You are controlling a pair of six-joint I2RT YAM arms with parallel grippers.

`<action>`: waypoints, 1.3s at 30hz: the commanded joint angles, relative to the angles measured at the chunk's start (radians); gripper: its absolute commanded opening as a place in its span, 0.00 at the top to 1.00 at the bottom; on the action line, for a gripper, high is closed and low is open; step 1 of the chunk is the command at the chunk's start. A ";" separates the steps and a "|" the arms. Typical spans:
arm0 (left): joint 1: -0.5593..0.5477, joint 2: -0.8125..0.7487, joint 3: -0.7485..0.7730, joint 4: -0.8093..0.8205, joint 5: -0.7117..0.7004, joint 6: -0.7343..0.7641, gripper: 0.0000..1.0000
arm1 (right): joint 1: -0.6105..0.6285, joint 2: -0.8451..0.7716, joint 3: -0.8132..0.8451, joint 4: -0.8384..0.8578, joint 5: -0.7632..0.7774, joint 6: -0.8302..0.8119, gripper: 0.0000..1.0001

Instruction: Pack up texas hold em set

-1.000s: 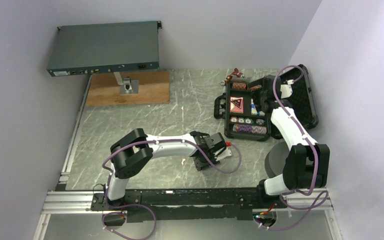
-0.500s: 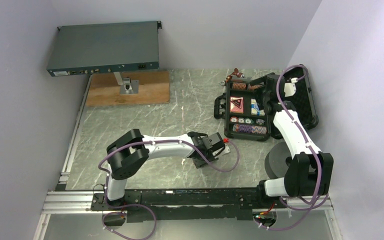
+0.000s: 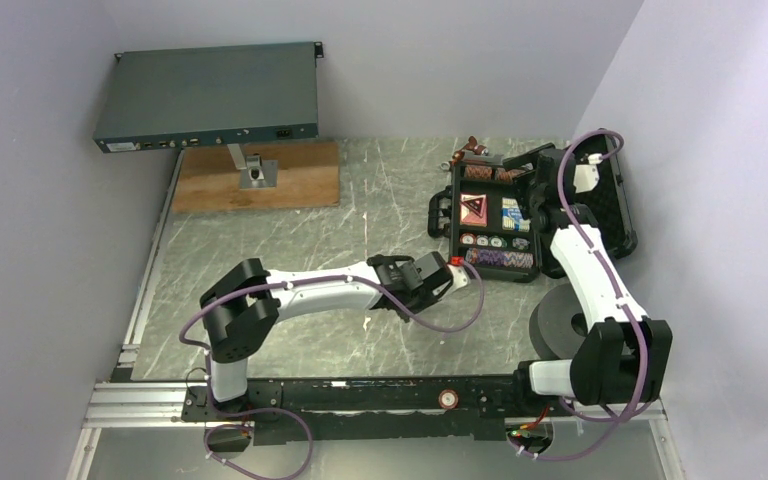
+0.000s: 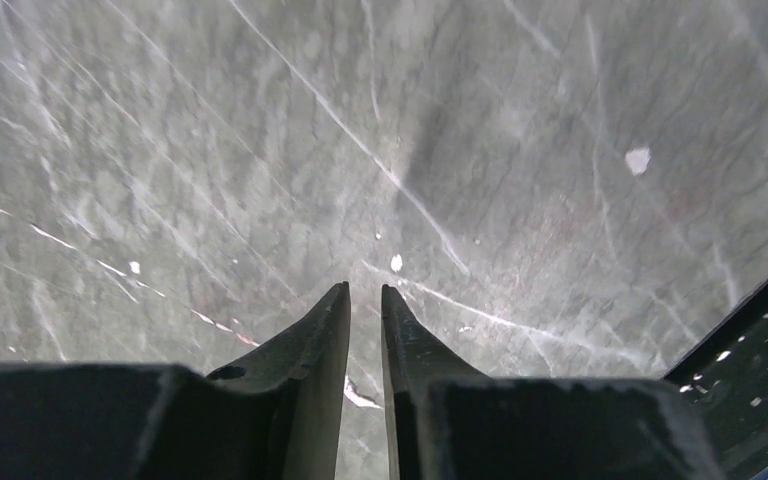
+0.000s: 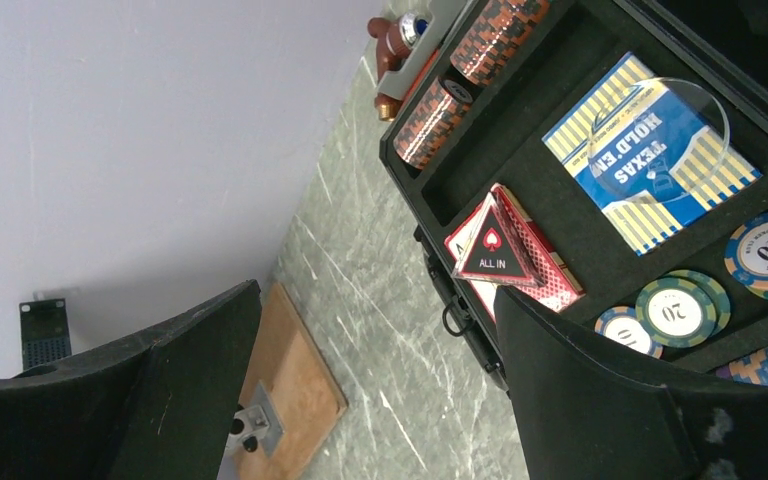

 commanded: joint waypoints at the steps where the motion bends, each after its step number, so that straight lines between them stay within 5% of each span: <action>1: 0.011 -0.016 0.087 0.041 0.002 -0.046 0.74 | -0.007 -0.051 0.056 -0.018 0.052 -0.044 0.10; 5: 0.010 -0.055 0.053 0.050 0.057 -0.044 0.55 | -0.006 -0.084 0.043 -0.029 0.079 -0.068 0.10; 13: -0.097 -0.215 -0.110 0.094 0.257 0.174 0.37 | -0.004 -0.112 0.032 -0.077 0.114 -0.114 0.10; 20: -0.208 -0.210 -0.164 0.170 0.356 0.247 0.36 | -0.003 -0.134 0.000 -0.081 0.098 -0.126 0.10; 28: -0.274 -0.222 -0.305 0.364 0.482 0.569 0.35 | -0.003 -0.178 -0.031 -0.087 0.105 -0.158 0.10; 39: -0.280 -0.123 -0.215 0.276 0.535 0.950 0.35 | -0.005 -0.207 -0.084 -0.047 0.098 -0.178 0.10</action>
